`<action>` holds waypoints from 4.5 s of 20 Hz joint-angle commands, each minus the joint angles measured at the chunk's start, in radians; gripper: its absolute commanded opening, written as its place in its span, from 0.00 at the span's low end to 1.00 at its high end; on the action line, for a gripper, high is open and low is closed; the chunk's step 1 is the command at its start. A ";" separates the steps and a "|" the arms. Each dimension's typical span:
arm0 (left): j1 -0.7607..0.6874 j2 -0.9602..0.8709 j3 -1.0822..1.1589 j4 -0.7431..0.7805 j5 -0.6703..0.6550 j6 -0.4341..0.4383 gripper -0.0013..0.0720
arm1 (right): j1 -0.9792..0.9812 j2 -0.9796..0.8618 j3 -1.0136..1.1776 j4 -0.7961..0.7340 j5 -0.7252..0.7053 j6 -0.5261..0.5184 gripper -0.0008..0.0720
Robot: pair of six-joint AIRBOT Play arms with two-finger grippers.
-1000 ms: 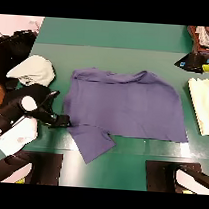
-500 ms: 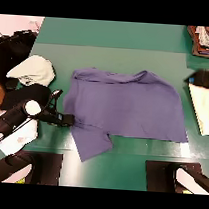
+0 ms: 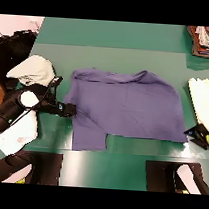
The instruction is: Fold the shirts.
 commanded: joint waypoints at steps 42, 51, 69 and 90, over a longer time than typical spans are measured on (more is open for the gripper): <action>0.005 0.134 1.435 0.446 -0.242 -0.007 0.05 | 0.340 0.024 1.497 0.115 -0.033 0.003 0.03; 0.005 -0.112 0.863 0.568 -0.280 -0.006 0.05 | 0.677 -0.311 1.101 -0.064 0.048 0.051 0.03; 0.230 -0.529 0.760 0.271 -0.198 0.167 0.05 | 0.693 -0.740 1.081 -0.064 -0.080 0.052 0.03; 0.230 0.180 -0.115 0.237 -0.384 -0.066 0.56 | 0.691 -0.318 0.716 0.016 -0.134 0.043 0.58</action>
